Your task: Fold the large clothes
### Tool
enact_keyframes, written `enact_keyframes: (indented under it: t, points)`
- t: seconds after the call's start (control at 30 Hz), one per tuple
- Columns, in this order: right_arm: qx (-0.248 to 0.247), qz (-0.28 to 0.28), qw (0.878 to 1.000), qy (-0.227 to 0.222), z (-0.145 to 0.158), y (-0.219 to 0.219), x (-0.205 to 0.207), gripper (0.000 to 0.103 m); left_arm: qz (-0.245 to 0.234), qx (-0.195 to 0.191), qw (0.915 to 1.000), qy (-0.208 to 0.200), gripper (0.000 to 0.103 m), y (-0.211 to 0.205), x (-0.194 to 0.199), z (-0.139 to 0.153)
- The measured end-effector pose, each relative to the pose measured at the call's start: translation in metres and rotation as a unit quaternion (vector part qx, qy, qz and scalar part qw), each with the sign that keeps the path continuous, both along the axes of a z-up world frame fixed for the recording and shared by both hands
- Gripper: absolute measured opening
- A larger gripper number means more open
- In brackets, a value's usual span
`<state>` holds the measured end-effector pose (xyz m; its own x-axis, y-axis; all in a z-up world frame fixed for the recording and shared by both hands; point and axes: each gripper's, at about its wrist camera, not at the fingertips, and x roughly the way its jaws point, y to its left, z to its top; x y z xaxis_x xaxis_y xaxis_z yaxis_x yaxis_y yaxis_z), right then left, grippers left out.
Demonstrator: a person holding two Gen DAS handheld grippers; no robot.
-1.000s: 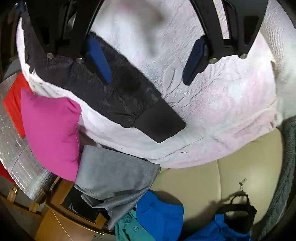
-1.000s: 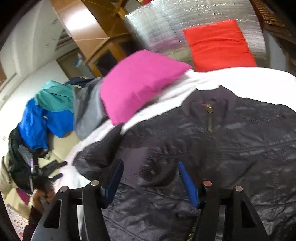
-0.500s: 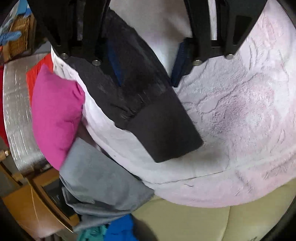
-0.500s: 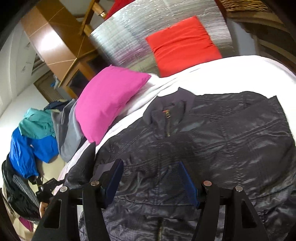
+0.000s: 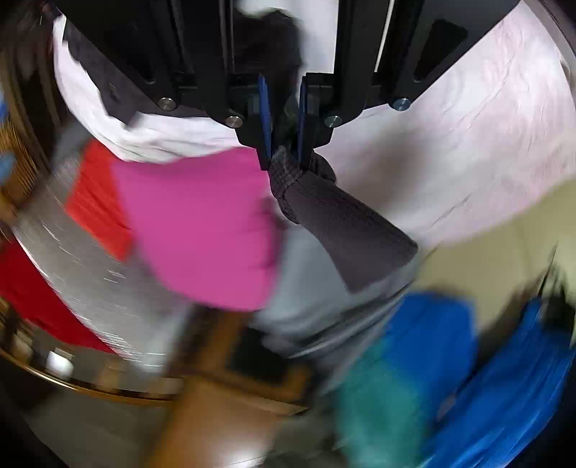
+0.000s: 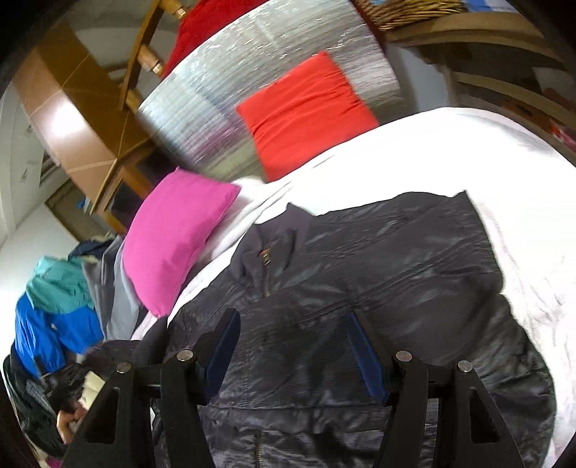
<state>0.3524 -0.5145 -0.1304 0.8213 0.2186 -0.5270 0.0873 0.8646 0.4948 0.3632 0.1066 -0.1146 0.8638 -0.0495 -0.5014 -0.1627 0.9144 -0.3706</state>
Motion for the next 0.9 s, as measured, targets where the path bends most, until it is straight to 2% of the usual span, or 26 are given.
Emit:
enact_keyframes:
  t: [0.1, 0.23, 0.33, 0.43, 0.47, 0.5, 0.53, 0.57, 0.6, 0.67, 0.73, 0.8, 0.9]
  points:
    - [0.014, -0.021, 1.0, 0.002, 0.0, -0.019, -0.006, 0.066, -0.072, 0.033, 0.9961, -0.038, 0.013, -0.064, -0.011, 0.026]
    - [0.032, -0.047, 0.998, 0.002, -0.002, -0.042, -0.014, 0.066, -0.186, 0.06, 0.9794, -0.05, 0.013, -0.162, -0.025, 0.036]
    - [0.047, -0.069, 0.996, 0.008, -0.006, -0.06, -0.017, 0.066, -0.268, 0.068, 0.9605, -0.03, 0.013, -0.231, -0.031, 0.023]
    - [0.061, -0.079, 0.995, 0.021, -0.011, -0.076, -0.015, 0.066, -0.349, 0.08, 0.9336, 0.019, 0.017, -0.286, -0.035, 0.003]
    - [0.065, -0.08, 0.994, 0.023, -0.013, -0.08, -0.015, 0.066, -0.374, 0.081, 0.9234, 0.035, 0.024, -0.299, -0.038, -0.001]
    - [0.072, -0.076, 0.994, 0.029, -0.015, -0.084, -0.013, 0.066, -0.388, 0.083, 0.917, 0.041, 0.039, -0.304, -0.039, 0.0]
    - [0.079, -0.072, 0.994, 0.034, -0.018, -0.086, -0.012, 0.067, -0.4, 0.086, 0.9117, 0.035, 0.048, -0.306, -0.044, 0.004]
    - [0.088, -0.064, 0.993, 0.039, -0.02, -0.087, -0.01, 0.068, -0.401, 0.086, 0.9118, 0.023, 0.064, -0.304, -0.048, 0.009]
    - [0.098, -0.055, 0.993, 0.047, -0.023, -0.088, -0.007, 0.069, -0.397, 0.083, 0.914, 0.001, 0.073, -0.295, -0.052, 0.017]
    - [0.111, -0.04, 0.991, 0.058, -0.029, -0.088, -0.002, 0.07, -0.388, 0.065, 0.9192, -0.024, 0.074, -0.274, -0.045, 0.03]
    - [0.137, -0.021, 0.988, 0.064, -0.035, -0.086, 0.002, 0.07, -0.366, 0.052, 0.9289, -0.024, 0.075, -0.253, -0.036, 0.034]
    - [0.159, -0.002, 0.984, 0.074, -0.041, -0.081, 0.007, 0.072, -0.319, 0.057, 0.9462, -0.005, 0.075, -0.226, -0.022, 0.028]
    - [0.12, -0.009, 0.988, 0.097, -0.041, -0.069, 0.011, 0.073, -0.238, 0.065, 0.9679, 0.051, 0.075, -0.185, 0.004, 0.004]
